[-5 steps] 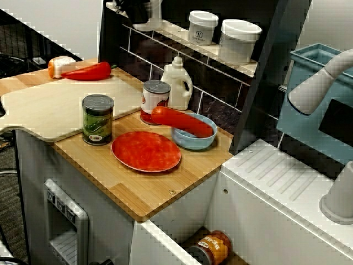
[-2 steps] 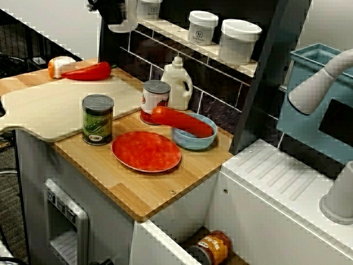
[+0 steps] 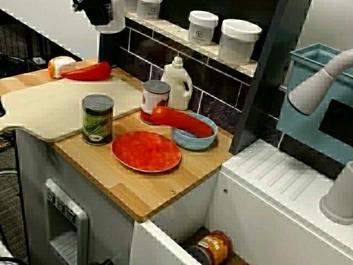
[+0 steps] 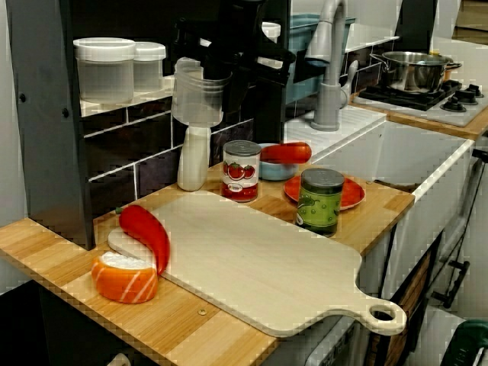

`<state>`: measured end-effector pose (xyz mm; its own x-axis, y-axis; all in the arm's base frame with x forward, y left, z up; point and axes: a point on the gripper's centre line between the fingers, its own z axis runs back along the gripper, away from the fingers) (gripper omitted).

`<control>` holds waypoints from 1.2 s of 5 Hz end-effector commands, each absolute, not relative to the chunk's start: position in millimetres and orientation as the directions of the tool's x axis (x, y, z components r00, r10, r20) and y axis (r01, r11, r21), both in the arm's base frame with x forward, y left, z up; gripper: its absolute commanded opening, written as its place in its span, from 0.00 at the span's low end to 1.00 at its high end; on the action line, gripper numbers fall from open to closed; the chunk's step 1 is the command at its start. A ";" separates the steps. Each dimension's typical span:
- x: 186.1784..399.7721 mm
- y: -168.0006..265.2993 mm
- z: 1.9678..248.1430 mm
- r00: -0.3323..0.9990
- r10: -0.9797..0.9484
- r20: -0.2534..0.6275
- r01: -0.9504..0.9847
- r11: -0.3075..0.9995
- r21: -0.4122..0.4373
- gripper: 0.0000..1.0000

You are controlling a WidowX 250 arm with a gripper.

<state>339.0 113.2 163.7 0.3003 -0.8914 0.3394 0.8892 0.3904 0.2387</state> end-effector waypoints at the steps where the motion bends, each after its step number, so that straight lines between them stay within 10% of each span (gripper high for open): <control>1: 317.5 119.4 175.7 0.274 -0.910 0.311 0.867 0.373 0.330 0.00; 6: 297.7 109.5 108.6 0.334 -0.917 0.218 0.857 0.392 0.336 0.00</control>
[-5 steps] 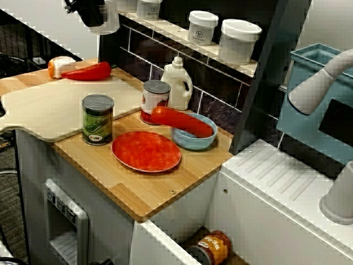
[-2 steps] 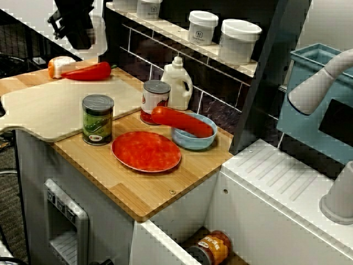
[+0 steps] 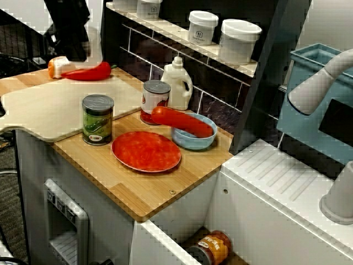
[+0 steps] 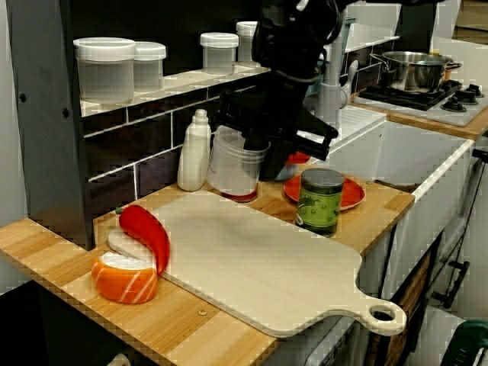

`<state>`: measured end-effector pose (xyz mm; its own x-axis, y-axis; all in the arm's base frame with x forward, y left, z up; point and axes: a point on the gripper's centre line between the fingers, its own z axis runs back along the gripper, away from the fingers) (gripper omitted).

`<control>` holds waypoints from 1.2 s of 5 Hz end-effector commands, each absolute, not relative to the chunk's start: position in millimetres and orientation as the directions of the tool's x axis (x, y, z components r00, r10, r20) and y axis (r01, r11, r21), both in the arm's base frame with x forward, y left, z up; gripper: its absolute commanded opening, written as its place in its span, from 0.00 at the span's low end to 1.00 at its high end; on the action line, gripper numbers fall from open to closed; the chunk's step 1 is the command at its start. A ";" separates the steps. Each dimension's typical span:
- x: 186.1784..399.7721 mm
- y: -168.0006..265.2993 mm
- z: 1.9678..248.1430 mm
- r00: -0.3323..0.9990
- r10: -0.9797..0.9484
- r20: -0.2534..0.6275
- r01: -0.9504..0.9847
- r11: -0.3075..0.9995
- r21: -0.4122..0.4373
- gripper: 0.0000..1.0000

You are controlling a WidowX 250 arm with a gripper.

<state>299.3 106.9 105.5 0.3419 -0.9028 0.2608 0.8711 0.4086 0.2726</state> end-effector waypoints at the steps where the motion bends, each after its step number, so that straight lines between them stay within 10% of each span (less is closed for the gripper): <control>1: 296.0 113.3 91.6 0.345 -0.918 0.195 0.854 0.393 0.340 0.00; 6: 306.3 123.6 78.9 0.400 -0.908 0.128 0.856 0.419 0.303 0.00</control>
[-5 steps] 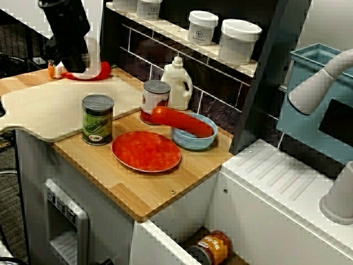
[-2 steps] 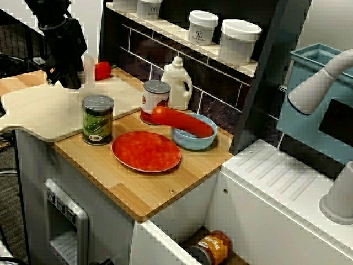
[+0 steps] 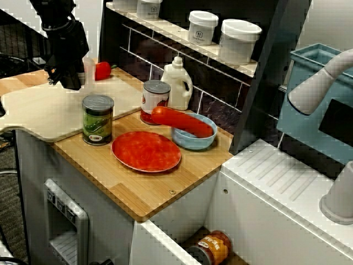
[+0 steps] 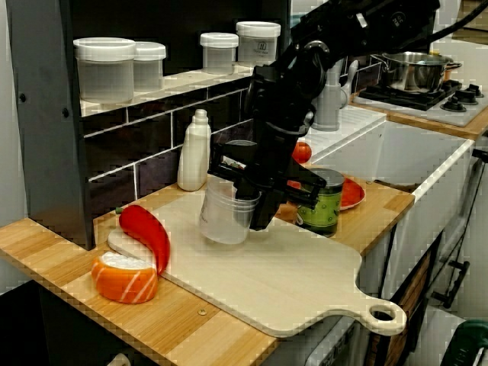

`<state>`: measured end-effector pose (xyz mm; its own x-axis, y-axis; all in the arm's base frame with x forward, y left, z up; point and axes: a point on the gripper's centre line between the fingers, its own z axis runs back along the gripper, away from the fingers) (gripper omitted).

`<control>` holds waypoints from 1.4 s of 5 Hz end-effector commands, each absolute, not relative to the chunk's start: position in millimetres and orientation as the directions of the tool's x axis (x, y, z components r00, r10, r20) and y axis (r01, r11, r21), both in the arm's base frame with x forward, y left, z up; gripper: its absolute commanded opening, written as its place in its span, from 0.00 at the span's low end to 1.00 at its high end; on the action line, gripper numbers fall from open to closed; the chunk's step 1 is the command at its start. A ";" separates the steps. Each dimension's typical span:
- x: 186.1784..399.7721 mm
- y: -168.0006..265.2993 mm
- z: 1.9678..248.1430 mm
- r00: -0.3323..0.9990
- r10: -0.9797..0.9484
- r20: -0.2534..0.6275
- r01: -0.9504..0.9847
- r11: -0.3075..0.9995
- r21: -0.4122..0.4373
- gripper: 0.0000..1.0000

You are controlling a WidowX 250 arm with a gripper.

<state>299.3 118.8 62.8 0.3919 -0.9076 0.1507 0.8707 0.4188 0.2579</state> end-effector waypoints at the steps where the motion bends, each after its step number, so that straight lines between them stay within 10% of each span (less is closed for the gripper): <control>1: 308.3 129.7 82.5 0.512 -0.842 0.168 0.774 0.537 0.336 1.00; 7: 310.9 124.4 88.1 0.508 -0.847 0.156 0.800 0.531 0.279 1.00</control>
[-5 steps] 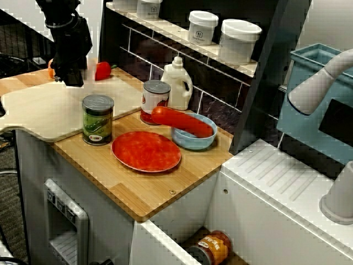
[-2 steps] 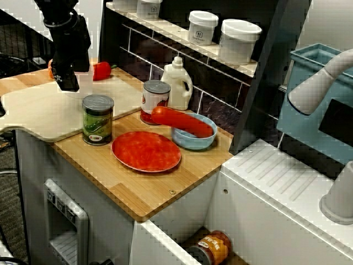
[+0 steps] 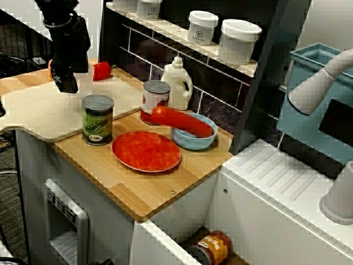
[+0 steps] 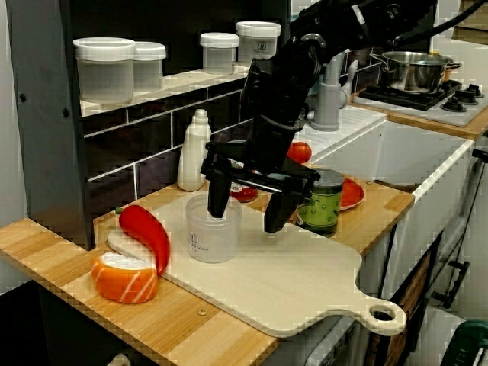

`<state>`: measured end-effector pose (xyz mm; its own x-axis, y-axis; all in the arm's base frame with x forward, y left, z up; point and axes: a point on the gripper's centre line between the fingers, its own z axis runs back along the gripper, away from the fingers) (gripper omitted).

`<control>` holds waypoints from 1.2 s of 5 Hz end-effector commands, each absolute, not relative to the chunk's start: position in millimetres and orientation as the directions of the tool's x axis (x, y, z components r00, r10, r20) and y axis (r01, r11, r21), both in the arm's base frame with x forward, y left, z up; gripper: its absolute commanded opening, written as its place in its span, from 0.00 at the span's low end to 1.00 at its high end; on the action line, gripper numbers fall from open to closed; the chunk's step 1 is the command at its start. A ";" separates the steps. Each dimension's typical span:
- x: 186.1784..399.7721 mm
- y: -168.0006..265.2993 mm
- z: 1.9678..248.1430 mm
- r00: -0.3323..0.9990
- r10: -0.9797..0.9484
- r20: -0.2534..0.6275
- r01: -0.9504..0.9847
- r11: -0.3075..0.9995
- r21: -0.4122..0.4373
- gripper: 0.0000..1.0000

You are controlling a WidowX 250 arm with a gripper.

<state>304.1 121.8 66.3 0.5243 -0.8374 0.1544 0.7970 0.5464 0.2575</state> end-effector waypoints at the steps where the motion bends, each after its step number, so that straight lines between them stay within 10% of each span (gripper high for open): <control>1: 313.1 121.6 96.6 0.504 -0.849 0.160 0.808 0.529 0.260 1.00; 6: 285.6 106.9 139.5 0.427 -0.880 0.209 0.856 0.467 0.221 1.00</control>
